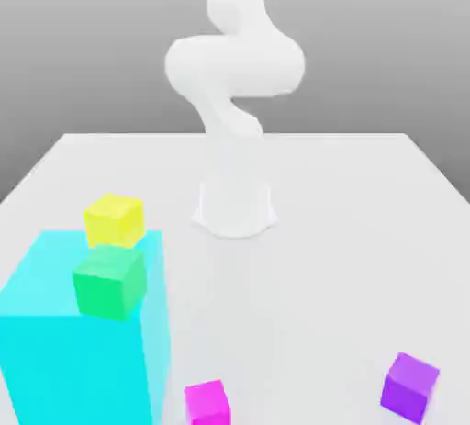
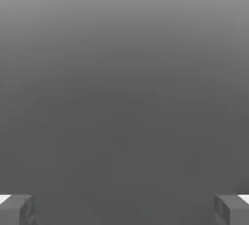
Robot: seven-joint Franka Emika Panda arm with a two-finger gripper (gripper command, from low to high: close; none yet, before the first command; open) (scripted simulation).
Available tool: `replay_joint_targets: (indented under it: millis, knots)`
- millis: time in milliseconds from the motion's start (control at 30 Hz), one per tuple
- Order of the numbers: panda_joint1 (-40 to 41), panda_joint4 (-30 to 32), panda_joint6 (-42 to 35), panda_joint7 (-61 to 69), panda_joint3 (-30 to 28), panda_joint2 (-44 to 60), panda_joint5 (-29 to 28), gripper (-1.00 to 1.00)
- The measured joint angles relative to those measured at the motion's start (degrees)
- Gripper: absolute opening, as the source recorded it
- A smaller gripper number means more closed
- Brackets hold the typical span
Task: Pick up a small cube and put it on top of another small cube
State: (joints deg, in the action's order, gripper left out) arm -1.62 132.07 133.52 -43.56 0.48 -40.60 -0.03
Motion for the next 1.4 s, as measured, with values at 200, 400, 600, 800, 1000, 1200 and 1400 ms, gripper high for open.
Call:
replay_joint_targets:
  millis: [200, 400, 600, 800, 1000, 1200, 1400]
  knots:
    - [-3.87, 0.70, 4.26, 5.52, 1.36, 12.81, -0.14, 0.00]
    - [-7.25, 1.38, 8.39, 10.74, 3.15, 25.26, -0.47, 0.00]
    - [-10.65, 2.06, 12.50, 15.47, 5.40, 37.74, -1.49, 0.00]
    - [-13.81, 2.73, 16.61, 19.42, 7.01, 50.28, -3.61, 0.00]
    - [-16.39, 2.19, 22.83, 20.42, 6.98, 62.85, -6.97, 0.00]
    - [-17.27, 1.40, 25.96, 19.66, 5.94, 66.94, -8.09, -1.00]
    - [-16.57, 2.30, 22.46, 20.67, 6.95, 62.56, -6.77, -1.00]
